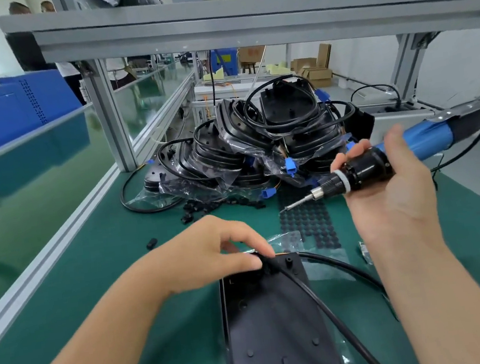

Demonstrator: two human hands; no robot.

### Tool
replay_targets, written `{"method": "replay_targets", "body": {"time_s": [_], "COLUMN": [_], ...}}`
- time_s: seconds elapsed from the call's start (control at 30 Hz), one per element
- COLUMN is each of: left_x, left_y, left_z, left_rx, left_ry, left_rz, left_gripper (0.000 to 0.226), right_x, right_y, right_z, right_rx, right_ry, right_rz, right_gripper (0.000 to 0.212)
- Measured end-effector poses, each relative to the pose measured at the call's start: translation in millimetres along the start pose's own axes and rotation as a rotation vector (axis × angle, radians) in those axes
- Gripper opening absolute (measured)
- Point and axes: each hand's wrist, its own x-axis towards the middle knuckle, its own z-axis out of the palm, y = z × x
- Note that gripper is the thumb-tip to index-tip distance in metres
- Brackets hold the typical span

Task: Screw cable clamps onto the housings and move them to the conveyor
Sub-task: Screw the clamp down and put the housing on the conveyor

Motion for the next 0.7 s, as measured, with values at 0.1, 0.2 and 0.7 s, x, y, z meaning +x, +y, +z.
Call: {"method": "replay_targets", "body": {"time_s": [0.1,0.2,0.7], "left_x": [6,7,25], "left_y": [-2,-4,-3], "left_z": [6,6,19], "left_rx": [-0.019,-0.072,0.02], "left_ry": [-0.007,0.006,0.188], "left_rz": [0.018,0.025,-0.186], "left_gripper": [0.018,0.019,0.01], "right_x": [-2,-2,8], "right_y": [6,10,19], "right_z": [-1,-2,4], "right_rx": [-0.024,-0.042,-0.125], "right_ry": [-0.029,-0.056,-0.287], "right_rz": [0.023,0.041,0.213], "right_gripper": [0.02,0.024,0.037]}}
